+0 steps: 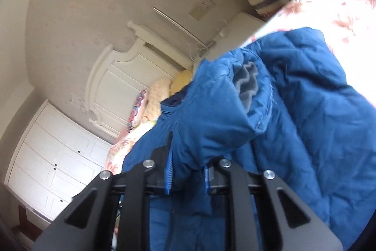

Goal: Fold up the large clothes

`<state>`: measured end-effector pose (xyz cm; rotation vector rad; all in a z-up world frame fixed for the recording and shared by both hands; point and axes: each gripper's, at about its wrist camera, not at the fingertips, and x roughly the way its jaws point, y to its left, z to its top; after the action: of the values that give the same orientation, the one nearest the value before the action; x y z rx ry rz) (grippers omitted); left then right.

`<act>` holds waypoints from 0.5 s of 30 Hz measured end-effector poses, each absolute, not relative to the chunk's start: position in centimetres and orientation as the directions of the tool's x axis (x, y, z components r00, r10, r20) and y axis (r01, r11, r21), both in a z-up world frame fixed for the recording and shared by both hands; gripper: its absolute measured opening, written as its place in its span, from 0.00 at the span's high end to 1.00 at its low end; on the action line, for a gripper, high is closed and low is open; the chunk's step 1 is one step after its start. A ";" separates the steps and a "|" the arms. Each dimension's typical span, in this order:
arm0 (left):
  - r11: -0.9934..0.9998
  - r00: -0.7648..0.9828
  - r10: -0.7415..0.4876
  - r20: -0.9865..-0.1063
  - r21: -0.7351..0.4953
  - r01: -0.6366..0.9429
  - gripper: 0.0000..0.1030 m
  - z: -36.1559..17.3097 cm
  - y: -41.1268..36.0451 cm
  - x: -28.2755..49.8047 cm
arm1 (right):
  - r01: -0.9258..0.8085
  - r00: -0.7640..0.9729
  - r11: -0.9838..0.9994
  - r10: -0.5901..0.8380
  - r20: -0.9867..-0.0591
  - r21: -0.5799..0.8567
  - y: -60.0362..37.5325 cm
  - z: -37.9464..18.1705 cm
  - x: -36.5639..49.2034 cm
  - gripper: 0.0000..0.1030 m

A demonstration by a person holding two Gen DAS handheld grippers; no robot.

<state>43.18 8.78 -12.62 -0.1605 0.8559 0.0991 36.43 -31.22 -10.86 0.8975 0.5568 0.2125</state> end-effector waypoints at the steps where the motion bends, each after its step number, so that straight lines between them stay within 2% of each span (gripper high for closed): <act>1: 0.983 0.651 0.024 -0.758 -0.099 -0.152 0.15 -12.6 8.8 43.2 | 0.063 0.829 0.628 0.400 -0.391 0.776 -31.3 -10.9 36.3 0.81; 4: 0.983 0.651 0.019 -0.759 -0.104 -0.150 0.15 -12.6 8.8 43.2 | 0.150 0.767 0.687 0.372 -0.522 0.711 -31.3 -12.7 37.5 0.74; 7: 0.981 0.650 0.011 -0.760 -0.118 -0.155 0.15 -12.7 9.1 43.2 | 0.185 0.776 0.643 0.368 -0.512 0.743 -32.0 -13.6 36.4 0.73; 8: 0.980 0.649 0.007 -0.761 -0.124 -0.156 0.15 -12.7 9.2 43.2 | 0.190 0.778 0.664 0.348 -0.524 0.724 -31.7 -13.1 35.8 0.69; 10: 0.979 0.649 0.003 -0.761 -0.129 -0.156 0.15 -12.7 9.2 43.2 | 0.206 0.778 0.701 0.306 -0.549 0.682 -31.2 -12.2 34.1 0.54; 11: 0.980 0.649 0.005 -0.761 -0.127 -0.156 0.15 -12.7 9.1 43.2 | 0.241 0.798 0.713 0.241 -0.553 0.659 -31.4 -11.6 32.6 0.48; 14: 0.981 0.647 0.010 -0.762 -0.119 -0.156 0.15 -12.7 9.0 43.3 | 0.316 0.863 0.790 -0.010 -0.505 0.525 -32.0 -8.5 29.1 0.48; 15: 0.981 0.648 0.010 -0.762 -0.119 -0.155 0.15 -12.7 9.0 43.2 | 0.290 0.875 0.826 -0.025 -0.483 0.483 -31.8 -7.1 29.3 0.48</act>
<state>43.23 8.96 -12.73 -0.1800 0.8620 0.0947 29.35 -31.84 -7.14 0.5791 0.4812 -0.1744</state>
